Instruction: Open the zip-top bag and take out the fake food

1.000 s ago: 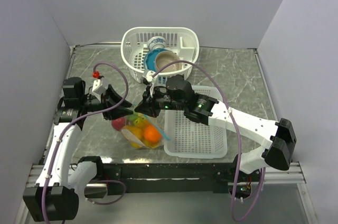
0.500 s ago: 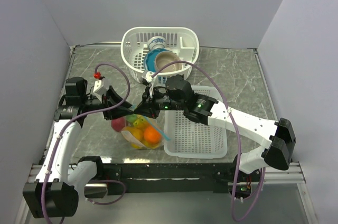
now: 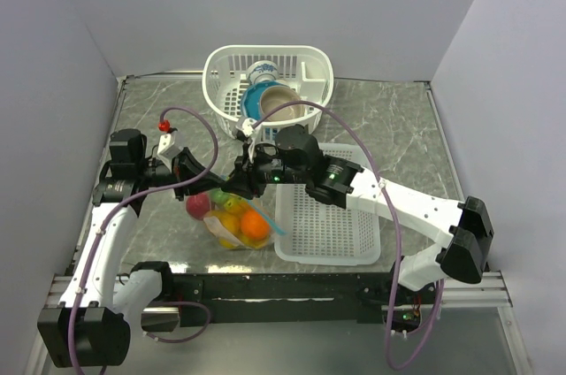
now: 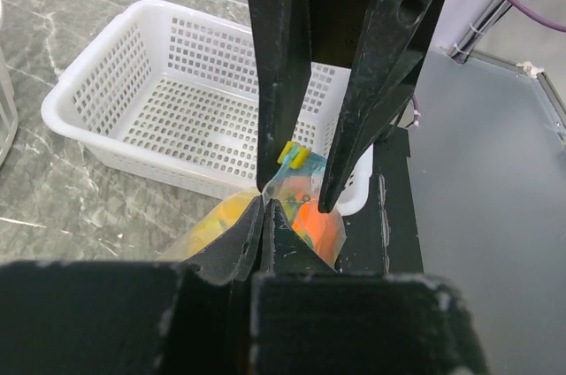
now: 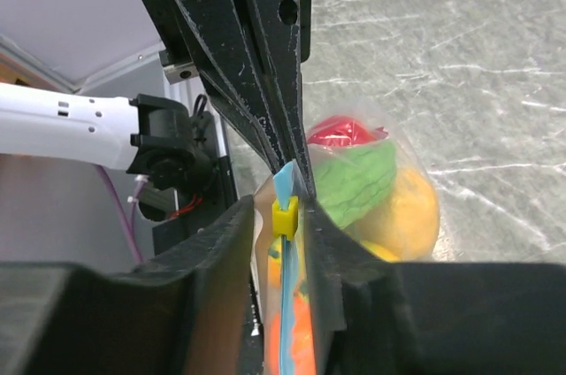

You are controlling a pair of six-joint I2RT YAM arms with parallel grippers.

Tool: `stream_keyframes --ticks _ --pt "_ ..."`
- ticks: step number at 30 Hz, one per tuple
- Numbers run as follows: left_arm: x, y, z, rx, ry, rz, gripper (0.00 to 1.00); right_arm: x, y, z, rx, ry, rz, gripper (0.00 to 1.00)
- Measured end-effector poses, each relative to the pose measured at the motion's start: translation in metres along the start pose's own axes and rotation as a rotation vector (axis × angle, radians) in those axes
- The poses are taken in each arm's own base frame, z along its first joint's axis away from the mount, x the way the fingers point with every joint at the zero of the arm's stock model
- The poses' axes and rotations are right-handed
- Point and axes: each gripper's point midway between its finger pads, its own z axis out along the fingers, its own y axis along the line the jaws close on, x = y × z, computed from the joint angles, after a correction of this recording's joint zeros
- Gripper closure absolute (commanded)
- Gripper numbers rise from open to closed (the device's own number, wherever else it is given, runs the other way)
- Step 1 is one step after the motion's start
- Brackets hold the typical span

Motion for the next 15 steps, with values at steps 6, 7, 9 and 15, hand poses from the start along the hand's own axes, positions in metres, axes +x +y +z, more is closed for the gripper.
stream_keyframes --ticks 6,7,9,15 --pt "0.0 0.0 0.0 0.0 0.0 0.003 0.99 -0.008 -0.002 -0.007 0.028 -0.031 -0.012 0.62" --pt "0.0 0.0 0.0 0.0 0.0 0.003 0.99 -0.01 -0.001 -0.008 0.03 -0.037 -0.014 0.64" --pt "0.0 0.0 0.0 0.0 0.0 0.003 0.99 -0.014 -0.001 -0.009 0.031 -0.049 -0.019 0.67" --pt "0.0 0.0 0.0 0.0 0.0 0.003 0.99 -0.016 0.0 -0.01 0.03 -0.056 -0.025 0.76"
